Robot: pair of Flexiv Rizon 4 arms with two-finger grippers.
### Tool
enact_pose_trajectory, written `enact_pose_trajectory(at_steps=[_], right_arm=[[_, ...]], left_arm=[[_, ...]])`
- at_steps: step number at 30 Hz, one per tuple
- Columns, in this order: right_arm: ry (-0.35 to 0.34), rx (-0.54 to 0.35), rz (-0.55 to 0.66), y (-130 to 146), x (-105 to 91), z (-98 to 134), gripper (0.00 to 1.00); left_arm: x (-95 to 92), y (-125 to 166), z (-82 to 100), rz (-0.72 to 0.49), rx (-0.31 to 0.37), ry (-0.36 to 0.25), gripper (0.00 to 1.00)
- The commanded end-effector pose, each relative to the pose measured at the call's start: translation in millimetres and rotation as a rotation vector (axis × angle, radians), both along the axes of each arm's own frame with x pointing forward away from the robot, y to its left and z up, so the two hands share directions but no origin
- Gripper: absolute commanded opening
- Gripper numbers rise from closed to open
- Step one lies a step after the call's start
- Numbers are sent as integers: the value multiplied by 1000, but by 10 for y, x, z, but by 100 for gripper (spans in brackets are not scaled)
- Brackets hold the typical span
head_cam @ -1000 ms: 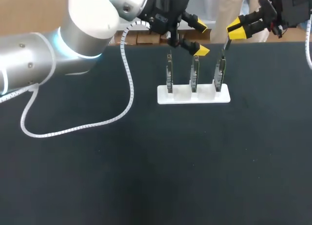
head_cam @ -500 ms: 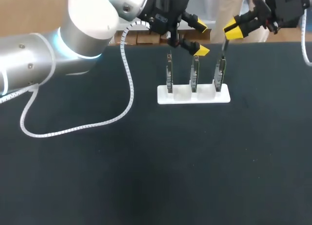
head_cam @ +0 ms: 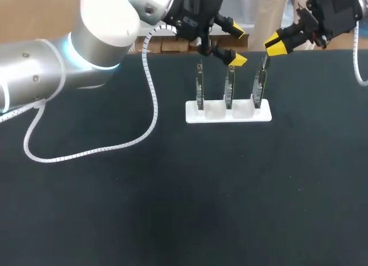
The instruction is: Pick up the optical module with the left hand, and insert it into the network port with the right hand.
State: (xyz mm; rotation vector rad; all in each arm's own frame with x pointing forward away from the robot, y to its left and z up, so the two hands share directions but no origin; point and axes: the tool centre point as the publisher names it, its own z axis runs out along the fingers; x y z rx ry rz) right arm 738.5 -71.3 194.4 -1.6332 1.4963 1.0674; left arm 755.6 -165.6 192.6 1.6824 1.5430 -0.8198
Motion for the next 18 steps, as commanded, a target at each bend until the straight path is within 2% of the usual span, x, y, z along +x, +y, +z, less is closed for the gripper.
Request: enact_pose_trajectory(at_steps=[1, 18], right_arm=[[2, 1, 3, -16, 25, -22, 0], [-5, -3, 8, -24, 138, -39, 0]], left_arm=[[26, -14, 6, -3, 7, 4, 100], [26, -14, 6, -3, 7, 4, 100]])
